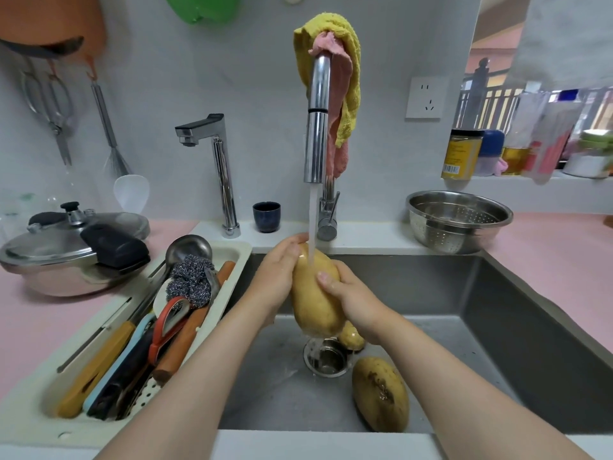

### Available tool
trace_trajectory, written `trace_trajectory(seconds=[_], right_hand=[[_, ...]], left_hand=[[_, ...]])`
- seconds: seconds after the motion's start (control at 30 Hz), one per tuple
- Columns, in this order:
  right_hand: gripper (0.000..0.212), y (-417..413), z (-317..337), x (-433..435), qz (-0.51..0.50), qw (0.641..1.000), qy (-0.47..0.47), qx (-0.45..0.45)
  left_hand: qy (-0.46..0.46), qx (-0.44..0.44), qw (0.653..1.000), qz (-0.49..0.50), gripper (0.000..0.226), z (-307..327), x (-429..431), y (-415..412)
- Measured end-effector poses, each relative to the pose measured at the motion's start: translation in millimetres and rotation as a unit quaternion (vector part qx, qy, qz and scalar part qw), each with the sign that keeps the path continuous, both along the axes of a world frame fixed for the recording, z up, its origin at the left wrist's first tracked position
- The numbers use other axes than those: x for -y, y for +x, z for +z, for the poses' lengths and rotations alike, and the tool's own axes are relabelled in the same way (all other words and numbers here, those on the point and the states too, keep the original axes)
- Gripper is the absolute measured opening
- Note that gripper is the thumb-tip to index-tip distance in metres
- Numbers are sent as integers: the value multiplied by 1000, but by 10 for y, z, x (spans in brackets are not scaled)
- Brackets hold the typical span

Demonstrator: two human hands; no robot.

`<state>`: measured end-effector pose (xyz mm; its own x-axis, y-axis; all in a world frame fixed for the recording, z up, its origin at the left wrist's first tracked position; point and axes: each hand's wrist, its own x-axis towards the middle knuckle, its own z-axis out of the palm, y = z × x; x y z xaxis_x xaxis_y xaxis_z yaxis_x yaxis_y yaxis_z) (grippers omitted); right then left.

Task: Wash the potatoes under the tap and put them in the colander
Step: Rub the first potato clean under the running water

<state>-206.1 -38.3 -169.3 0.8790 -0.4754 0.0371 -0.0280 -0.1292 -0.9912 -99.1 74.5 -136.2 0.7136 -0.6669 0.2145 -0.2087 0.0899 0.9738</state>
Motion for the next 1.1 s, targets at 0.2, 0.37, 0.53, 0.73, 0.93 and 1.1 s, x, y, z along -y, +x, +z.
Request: trace_trajectory(seconds=[0.2, 0.37, 0.53, 0.73, 0.93, 1.1], right_hand=[[43, 5, -90, 8, -54, 998, -42, -17], [40, 52, -126, -85, -69, 996, -36, 38], [41, 47, -149, -50, -115, 986, -107, 56], [45, 42, -115, -65, -140, 977, -126, 99], [41, 30, -124, 23, -132, 982, -98, 93], [44, 82, -87, -28, -97, 985, -124, 74]], left_hand=[[43, 3, 995, 87, 33, 8, 135, -165], [13, -59, 997, 41, 30, 56, 23, -76], [7, -30, 999, 16, 22, -6, 37, -126], [-36, -24, 995, 86, 32, 47, 133, -183], [25, 11, 999, -39, 31, 11, -39, -105], [-32, -45, 994, 96, 19, 39, 37, -98]])
